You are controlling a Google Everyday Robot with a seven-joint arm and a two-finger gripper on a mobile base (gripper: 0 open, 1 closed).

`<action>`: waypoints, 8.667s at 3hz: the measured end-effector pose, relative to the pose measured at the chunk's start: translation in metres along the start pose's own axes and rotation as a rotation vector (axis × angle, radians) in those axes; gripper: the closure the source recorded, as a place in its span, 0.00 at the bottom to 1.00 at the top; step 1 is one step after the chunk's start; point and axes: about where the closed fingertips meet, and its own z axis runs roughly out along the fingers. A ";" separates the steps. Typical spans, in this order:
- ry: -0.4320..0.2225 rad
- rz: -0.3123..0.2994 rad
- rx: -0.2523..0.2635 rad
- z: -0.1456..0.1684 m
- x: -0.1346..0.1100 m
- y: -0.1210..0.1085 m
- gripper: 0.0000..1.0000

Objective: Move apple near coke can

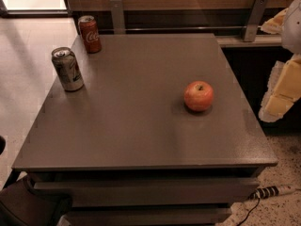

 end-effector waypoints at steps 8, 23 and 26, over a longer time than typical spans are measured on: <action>-1.108 0.321 -0.014 0.149 -0.061 -0.042 0.00; -0.968 0.423 0.073 0.213 -0.308 -0.271 1.00; -1.112 0.440 0.048 0.285 -0.355 -0.245 1.00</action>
Offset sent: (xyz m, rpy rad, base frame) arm 0.0588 -0.0073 -0.0362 0.4446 -0.0532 0.0307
